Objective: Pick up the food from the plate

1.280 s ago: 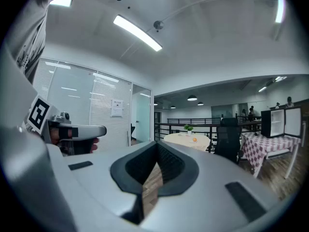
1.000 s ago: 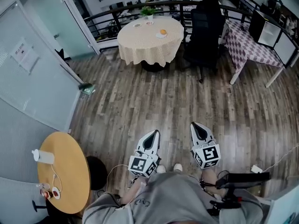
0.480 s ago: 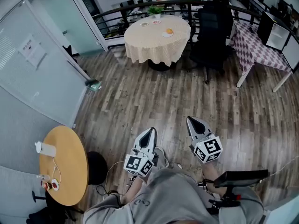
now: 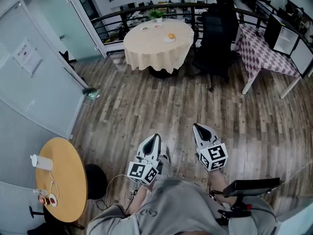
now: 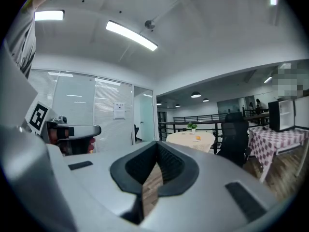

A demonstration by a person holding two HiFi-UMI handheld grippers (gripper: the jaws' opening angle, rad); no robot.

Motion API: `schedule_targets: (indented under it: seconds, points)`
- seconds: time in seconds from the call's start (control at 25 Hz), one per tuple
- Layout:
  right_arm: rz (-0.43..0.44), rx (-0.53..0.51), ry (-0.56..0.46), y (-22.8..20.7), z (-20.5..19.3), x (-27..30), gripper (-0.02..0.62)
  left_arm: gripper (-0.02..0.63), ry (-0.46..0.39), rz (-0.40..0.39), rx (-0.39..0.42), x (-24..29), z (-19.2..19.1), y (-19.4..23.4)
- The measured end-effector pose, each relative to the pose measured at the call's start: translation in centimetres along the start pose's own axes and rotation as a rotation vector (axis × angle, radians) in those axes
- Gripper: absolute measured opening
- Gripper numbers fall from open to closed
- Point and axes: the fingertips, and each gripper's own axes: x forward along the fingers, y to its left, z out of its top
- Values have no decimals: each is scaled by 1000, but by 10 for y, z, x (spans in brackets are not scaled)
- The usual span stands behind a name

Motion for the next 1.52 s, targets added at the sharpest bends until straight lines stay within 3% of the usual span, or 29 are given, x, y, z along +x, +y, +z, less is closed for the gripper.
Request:
schedule_targets:
  seconds: [0.32,0.6,1.12,1.52]
  points:
    - [40,13,69,-4,-12,42,9,-3,-1,-15,-42,39,-5,36]
    - [60,16,78,-11,-5,120,9,-3,6,-19,-70,92,-5,104]
    - [-14,10,71,-47,31,252,8,-4,33,-101,-91,198,18,209]
    - [-69,11,120,-60,17,334,9,-3,41,-184,-116,261,15,275]
